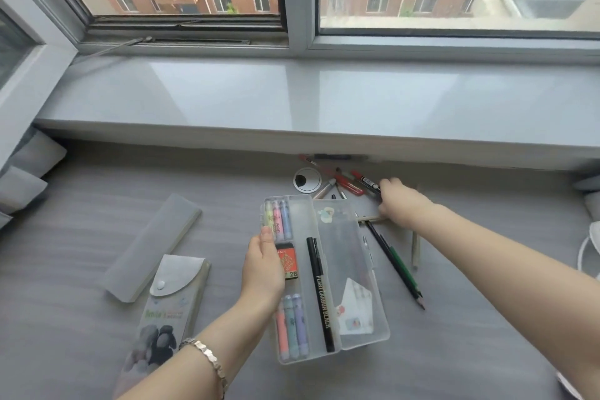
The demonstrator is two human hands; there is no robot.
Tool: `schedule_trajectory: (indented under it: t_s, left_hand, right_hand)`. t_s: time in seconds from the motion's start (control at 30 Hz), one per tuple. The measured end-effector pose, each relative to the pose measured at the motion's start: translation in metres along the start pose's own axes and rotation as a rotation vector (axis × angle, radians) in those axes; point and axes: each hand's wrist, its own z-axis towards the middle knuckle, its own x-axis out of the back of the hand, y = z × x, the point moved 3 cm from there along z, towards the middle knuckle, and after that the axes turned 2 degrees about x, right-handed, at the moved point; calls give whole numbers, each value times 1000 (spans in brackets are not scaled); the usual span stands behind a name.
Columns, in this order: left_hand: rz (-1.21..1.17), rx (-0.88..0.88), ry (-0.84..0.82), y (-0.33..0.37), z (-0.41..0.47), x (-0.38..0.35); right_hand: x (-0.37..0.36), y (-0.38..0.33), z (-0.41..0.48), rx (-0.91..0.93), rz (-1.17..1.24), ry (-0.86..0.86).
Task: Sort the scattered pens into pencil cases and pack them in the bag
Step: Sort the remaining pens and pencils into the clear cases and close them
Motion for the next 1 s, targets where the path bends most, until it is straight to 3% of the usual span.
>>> schedule_trajectory:
  t_s: [0.1,0.23,0.33,0.43,0.67,0.73,0.9,1.0]
  left_hand:
    - [-8,0,9,-7,-4,3]
    - [-17,0,5,-11,-17,5]
    - [-25,-5,-21,-13,-28,4]
    - [-16,-9,-48,-14,-37,0]
    - [-27,-20,-92,-18,-54,-9]
    - [-30,-28,-99,-18,-59,-9]
    - [-17,-55,-111,-19,-69,-6]
    - [-16,-67,-123,-20,-73,-6]
  right_hand:
    - [9,5,-36,34,124,41]
    - [27,0,-114,75,528,23]
    - [32,-11,-169,6,1054,-7]
    - [26,-23,-201,-65,1501,-166]
    - [14,-39,-225,154,1866,-393]
    - [18,-42,-230,215,1798,-396]
    - [26,-47,-232,152,1253,-56]
    - [26,-52,-232,206,1147,87]
